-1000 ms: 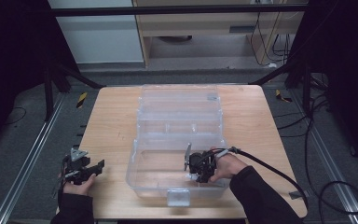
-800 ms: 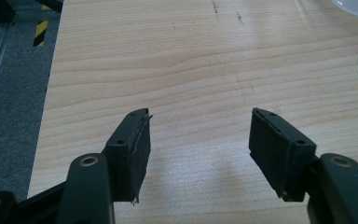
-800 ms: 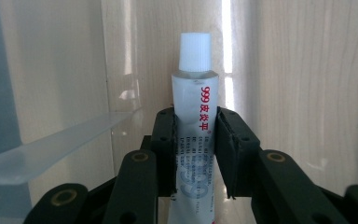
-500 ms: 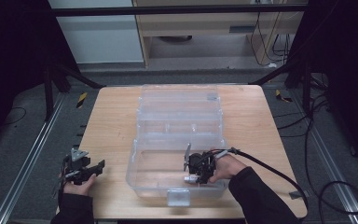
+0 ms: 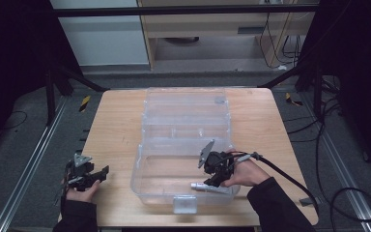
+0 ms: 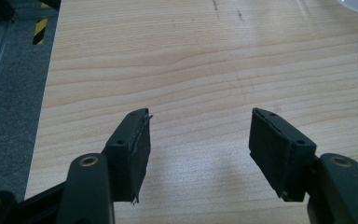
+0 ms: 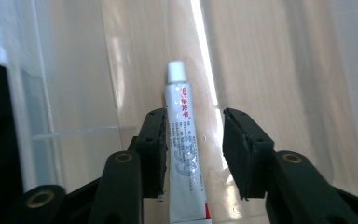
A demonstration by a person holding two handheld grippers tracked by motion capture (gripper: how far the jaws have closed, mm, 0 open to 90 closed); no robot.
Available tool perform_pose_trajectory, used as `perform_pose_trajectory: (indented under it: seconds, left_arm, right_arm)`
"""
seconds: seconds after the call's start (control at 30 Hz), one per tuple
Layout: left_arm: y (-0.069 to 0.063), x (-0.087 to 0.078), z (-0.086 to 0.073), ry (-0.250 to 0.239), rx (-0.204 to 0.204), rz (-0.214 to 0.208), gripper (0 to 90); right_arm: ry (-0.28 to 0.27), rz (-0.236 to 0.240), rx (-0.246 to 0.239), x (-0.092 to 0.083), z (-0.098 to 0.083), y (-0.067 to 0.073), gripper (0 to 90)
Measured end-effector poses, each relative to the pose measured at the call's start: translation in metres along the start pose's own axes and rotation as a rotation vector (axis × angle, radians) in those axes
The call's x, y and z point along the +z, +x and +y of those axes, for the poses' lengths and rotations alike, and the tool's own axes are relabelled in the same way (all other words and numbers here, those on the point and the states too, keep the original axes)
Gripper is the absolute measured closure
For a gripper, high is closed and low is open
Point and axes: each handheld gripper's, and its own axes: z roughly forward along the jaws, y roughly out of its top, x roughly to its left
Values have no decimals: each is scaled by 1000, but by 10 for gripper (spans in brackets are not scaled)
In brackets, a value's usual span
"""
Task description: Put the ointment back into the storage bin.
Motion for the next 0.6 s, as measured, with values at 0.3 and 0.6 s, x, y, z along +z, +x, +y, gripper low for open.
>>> perform_pose_trajectory:
  seconds: [0.3,0.6]
  left_arm:
    - [-1,-1,0,-7,-3,-5,391]
    - [0,-2,1,-16,-9,-1,398]
  right_arm:
    - [-212,-108,176,-28,-20,-3,460]
    - [-424,-155,302,-58,-48,1,403]
